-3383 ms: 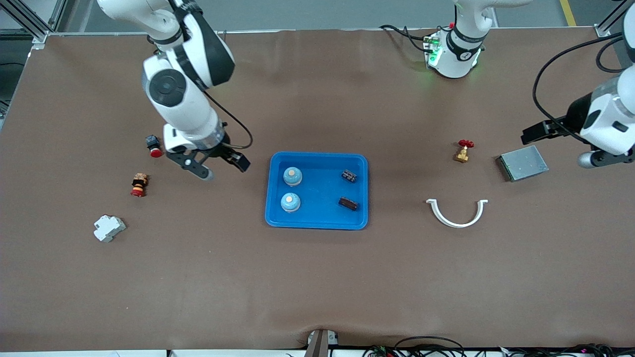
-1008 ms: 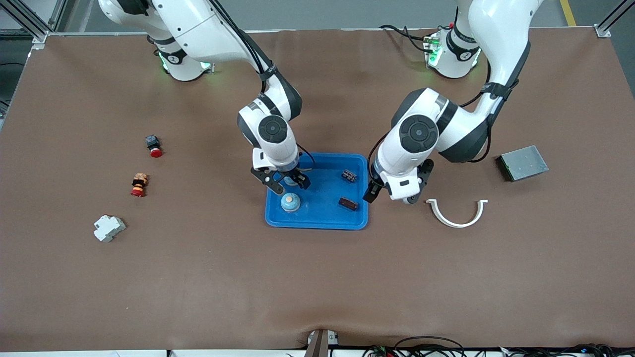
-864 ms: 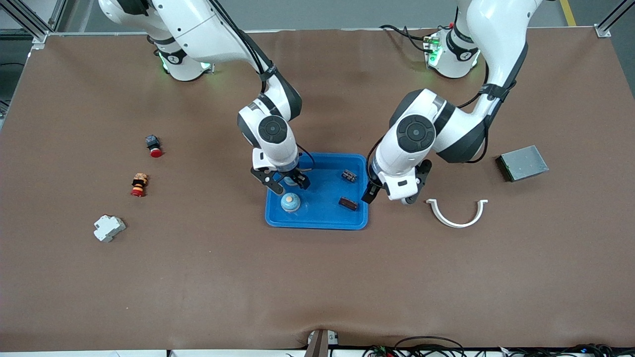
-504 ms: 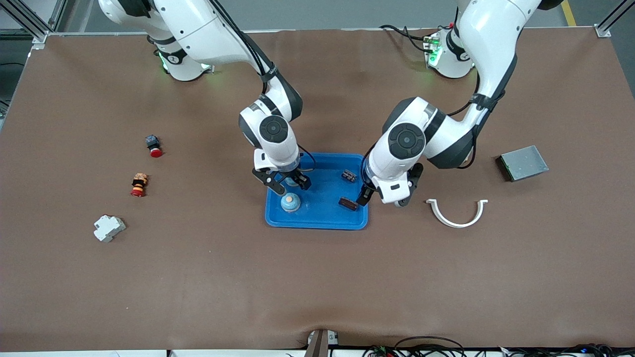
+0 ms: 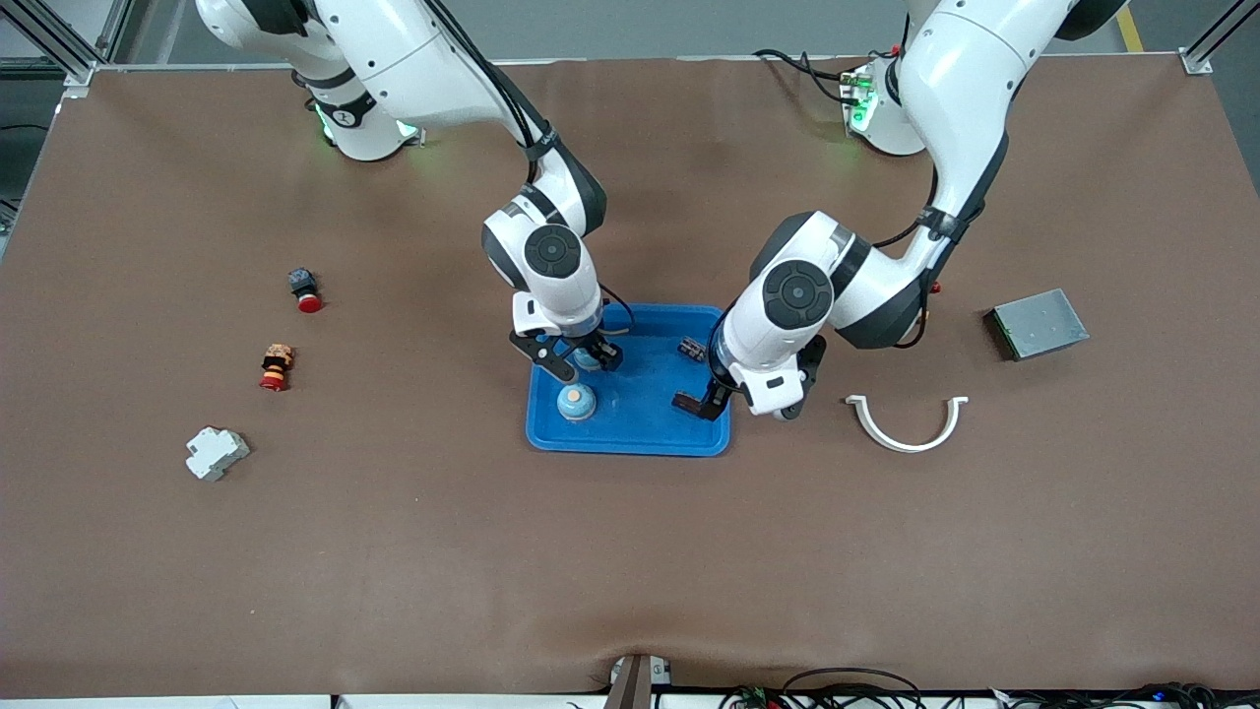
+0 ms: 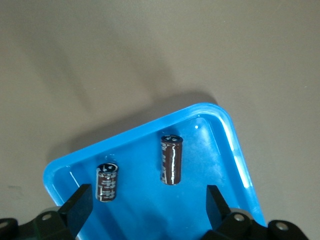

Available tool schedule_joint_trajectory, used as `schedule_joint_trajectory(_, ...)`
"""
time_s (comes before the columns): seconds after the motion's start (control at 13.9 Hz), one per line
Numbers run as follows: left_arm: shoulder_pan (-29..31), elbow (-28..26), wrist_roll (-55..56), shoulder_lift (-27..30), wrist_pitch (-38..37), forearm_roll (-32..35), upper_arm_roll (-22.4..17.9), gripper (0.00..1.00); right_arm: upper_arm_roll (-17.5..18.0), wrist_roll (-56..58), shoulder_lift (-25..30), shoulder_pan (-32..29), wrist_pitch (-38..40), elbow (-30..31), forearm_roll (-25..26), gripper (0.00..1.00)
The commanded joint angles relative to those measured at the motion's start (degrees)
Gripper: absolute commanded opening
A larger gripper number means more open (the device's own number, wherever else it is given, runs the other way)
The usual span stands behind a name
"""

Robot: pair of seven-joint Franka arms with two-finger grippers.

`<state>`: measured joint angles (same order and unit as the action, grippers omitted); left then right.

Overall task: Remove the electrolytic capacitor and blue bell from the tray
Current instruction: 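Grasp a blue bell with the right gripper while the left gripper approaches, then lift the bell with the right gripper while the left gripper grasps a capacitor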

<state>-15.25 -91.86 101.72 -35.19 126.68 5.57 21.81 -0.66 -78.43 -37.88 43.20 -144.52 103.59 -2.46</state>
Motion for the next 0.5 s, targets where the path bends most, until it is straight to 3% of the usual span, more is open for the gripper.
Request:
schedule_joint_trajectory(0.0, -0.74, 4.75, 2.07, -3.47, -0.12, 1.90, -0.36, 1.00, -0.57, -1.37, -1.76, 1.19, -0.85, -1.11, -0.09, 0.63)
schedule_joint_trajectory(0.14, -1.70, 7.74, 2.16, -5.59, -0.12, 2.51, -1.32, 1.00, -0.57, -1.29, -1.68, 1.19, -0.85, -1.28, -0.09, 0.13)
schedule_joint_trajectory(0.22, -3.19, 7.92, 2.60, -5.77, -0.03, 2.51, -2.89, 1.00, -0.57, -1.29, -1.76, 1.19, -0.85, -1.46, -0.09, 0.00)
schedule_joint_trajectory(0.43, -5.84, 8.19, 2.87, -7.17, 1.46, 2.51, -5.54, 1.00, -0.48, -1.29, -1.50, 0.93, -0.50, -2.95, -0.17, 0.00)
